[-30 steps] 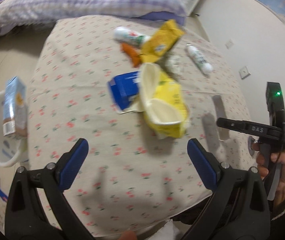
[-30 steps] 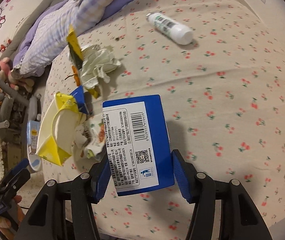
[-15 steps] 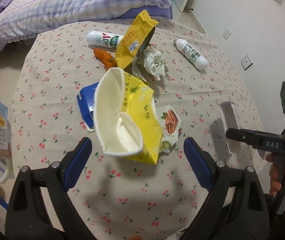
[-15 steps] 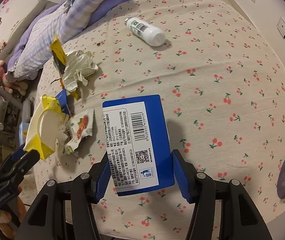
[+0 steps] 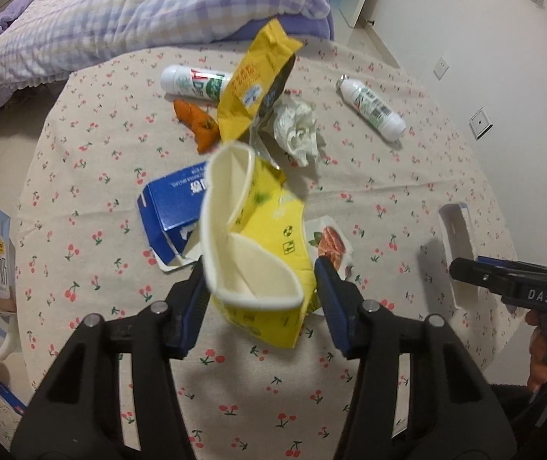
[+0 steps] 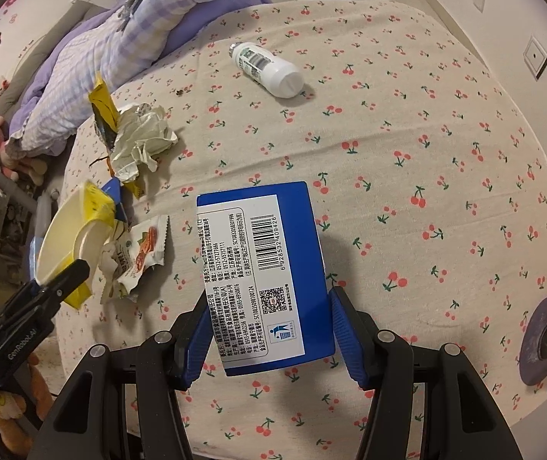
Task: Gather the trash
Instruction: 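Grasp the blue box with the right tool while the left tool grasps the yellow paper cup, then carry both items to the wastebasket and open the left tool to drop the cup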
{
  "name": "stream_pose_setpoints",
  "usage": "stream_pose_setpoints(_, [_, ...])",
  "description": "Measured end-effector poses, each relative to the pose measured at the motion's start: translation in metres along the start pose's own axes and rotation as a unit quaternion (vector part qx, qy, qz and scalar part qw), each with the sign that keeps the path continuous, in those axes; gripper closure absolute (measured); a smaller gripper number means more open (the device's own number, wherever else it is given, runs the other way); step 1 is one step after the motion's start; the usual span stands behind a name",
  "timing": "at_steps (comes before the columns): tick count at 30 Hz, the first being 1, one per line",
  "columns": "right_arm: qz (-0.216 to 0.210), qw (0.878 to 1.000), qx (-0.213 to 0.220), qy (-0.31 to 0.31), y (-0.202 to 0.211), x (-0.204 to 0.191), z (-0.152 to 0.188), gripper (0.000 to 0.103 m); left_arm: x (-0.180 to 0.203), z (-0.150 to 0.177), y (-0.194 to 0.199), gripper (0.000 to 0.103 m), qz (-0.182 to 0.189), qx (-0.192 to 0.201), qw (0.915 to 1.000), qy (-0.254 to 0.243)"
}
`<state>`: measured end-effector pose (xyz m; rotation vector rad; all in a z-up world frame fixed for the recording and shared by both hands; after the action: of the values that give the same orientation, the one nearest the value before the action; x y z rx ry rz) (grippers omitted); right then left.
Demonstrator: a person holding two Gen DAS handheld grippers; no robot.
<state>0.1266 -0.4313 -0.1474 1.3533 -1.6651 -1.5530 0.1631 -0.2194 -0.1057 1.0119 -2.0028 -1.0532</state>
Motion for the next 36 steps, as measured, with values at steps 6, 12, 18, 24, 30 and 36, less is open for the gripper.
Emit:
stream_pose_setpoints(6, [-0.004,1.000,0.014,0.008,0.006,-0.011,-0.004,0.044,-0.010,-0.005,0.021,0.049,0.000,0.027,0.9996,0.006])
stream_pose_setpoints(12, [-0.009,0.999,0.024,0.027,0.011,-0.032,-0.004,0.044,-0.031,-0.007,0.042,0.049,-0.005,0.048,0.9986,0.021])
stream_pose_setpoints(18, [-0.022,0.998,0.030,0.042,0.013,-0.057,-0.004,0.044,-0.061,-0.006,0.062,0.049,-0.018,0.066,0.9968,0.040])
stream_pose_setpoints(24, [-0.040,0.997,0.036,0.057,0.015,-0.092,-0.004,0.044,-0.099,-0.003,0.082,0.049,-0.036,0.079,0.9941,0.064])
stream_pose_setpoints(30, [-0.050,0.995,0.036,0.080,0.012,-0.129,-0.001,0.044,-0.142,0.005,0.101,0.049,-0.059,0.089,0.9905,0.086])
stream_pose_setpoints(36, [-0.060,0.992,0.033,0.102,0.005,-0.168,0.004,0.044,-0.193,0.016,0.116,0.049,-0.086,0.094,0.9852,0.115])
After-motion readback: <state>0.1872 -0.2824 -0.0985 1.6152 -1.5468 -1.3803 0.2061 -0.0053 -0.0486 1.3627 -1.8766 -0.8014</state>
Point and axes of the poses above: each gripper's, at about its wrist camera, not at the fingertips, and y roughly against the way its jaws point, x to its right, z to its underside, the point moved 9 cm from there along -y, roughly the way its jaws point, and after that the axes turned 2 degrees about z, right-handed, at the moved point
